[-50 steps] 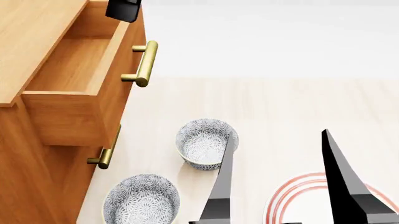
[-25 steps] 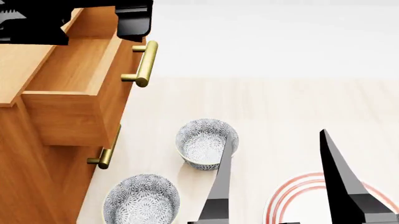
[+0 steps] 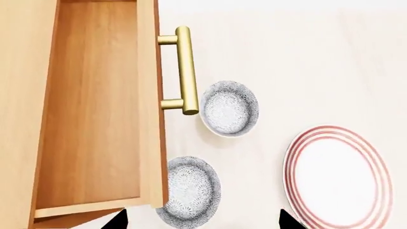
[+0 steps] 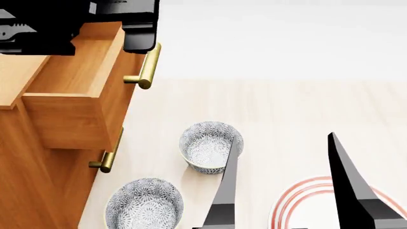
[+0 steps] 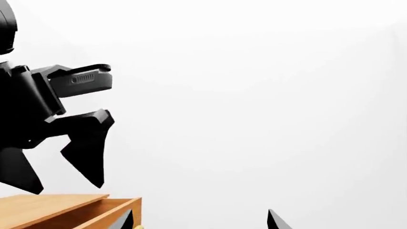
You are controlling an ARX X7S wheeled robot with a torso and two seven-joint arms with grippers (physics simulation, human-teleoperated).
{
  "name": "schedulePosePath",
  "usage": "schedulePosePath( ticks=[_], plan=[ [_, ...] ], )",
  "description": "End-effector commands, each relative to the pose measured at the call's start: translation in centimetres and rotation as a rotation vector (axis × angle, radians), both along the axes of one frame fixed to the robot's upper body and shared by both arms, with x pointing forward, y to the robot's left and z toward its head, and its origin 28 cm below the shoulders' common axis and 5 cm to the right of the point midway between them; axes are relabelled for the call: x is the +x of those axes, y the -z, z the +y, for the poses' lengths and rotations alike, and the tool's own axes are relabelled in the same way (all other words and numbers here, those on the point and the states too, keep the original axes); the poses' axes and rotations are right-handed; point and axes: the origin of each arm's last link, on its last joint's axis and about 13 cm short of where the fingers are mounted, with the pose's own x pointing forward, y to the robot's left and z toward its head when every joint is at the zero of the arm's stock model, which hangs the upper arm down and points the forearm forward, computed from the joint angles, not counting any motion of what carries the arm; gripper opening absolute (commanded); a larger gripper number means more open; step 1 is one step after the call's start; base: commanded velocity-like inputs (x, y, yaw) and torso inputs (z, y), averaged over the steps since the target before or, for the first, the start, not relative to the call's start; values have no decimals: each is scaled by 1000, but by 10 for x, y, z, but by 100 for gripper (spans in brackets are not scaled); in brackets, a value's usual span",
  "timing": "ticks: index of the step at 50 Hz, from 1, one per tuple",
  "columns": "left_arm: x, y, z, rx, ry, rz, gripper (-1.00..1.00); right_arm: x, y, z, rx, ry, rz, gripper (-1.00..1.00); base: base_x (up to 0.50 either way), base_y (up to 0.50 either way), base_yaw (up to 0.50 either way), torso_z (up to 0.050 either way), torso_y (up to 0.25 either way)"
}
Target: Open the top drawer of the cabinet.
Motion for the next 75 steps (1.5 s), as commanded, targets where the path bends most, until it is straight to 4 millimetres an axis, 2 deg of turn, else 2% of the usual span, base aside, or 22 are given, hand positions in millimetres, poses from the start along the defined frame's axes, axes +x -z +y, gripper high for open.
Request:
schedulePosePath(
  ticks=[1,9,24,37,46,48,50,75],
  plan=[
    [11,10,-5,62,-12,-93,100,4,-2,-2,4,9,-23,100,0,0,0,0,0],
    [21,30,-8,66,-4,-81,100,4,-2,-2,3,11,-24,100,0,0,0,0,0],
    [30,45,-9,52,8,-105,100,5,-1,-5,6,23,-20,100,0,0,0,0,0],
    [44,69,-7,56,-20,-122,100,3,-3,-8,5,35,-28,100,0,0,0,0,0],
    [51,73,-3,39,-58,-153,100,3,-3,-9,1,41,-29,100,0,0,0,0,0],
    [51,76,0,109,-37,-164,100,3,-3,-9,2,42,-28,100,0,0,0,0,0],
    [52,77,-1,64,-60,-150,100,2,-3,-9,2,42,-27,100,0,0,0,0,0],
    [59,96,0,77,-68,-147,100,4,0,-11,3,50,-21,100,0,0,0,0,0]
  ],
)
